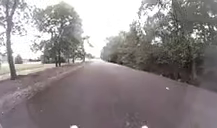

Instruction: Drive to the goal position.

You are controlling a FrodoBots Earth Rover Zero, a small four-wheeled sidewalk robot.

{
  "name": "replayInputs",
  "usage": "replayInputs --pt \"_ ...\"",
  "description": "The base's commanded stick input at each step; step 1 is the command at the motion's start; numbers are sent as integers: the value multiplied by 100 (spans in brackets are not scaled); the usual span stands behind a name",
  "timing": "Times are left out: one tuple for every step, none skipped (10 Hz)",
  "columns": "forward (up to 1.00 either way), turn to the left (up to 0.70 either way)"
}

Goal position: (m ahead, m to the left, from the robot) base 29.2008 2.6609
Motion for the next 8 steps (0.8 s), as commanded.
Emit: replayInputs --pt "70 0" --pt "70 0" --pt "70 0" --pt "70 0" --pt "70 0" --pt "70 0" --pt "70 0" --pt "70 0"
